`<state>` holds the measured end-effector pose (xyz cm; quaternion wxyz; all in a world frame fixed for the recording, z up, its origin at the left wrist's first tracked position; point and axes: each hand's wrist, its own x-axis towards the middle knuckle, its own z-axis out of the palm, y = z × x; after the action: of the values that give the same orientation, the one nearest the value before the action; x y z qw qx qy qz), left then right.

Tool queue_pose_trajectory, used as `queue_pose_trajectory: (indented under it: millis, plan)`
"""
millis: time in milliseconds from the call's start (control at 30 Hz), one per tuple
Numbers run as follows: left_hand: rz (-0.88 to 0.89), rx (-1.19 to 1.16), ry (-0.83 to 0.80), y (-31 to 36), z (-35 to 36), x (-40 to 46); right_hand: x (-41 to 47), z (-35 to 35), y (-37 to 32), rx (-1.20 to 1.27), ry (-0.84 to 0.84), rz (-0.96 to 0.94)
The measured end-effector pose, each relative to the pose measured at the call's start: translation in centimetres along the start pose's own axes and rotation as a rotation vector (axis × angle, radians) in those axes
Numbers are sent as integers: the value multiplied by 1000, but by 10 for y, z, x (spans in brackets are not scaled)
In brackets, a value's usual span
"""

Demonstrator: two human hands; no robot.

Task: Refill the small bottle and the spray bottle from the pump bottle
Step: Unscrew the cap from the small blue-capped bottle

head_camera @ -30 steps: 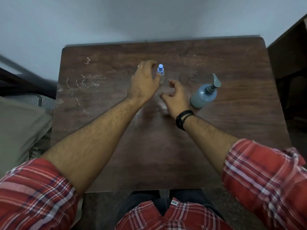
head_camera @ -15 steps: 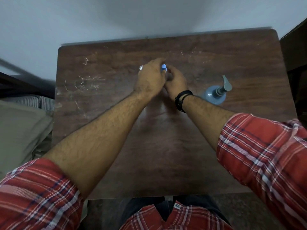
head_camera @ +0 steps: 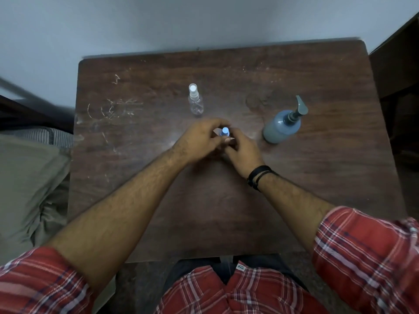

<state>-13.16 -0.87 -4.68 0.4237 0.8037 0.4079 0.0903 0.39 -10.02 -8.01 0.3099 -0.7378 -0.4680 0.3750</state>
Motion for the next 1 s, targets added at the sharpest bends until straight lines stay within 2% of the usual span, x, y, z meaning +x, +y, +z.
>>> queue_pose_trajectory:
  millis: [133,333,633,1000]
  plan:
    - [79,61,-24,-6,8,-8,-12,7,5,46,23,41]
    - [113,107,4,-9,11,-10,-9,5,7,11,22,4]
    - [24,84,66,-9,22,-16,-8,6,12,6,31,-4]
    - [76,73,23,-11,21,-19,-7,4,12,-58,26,-24]
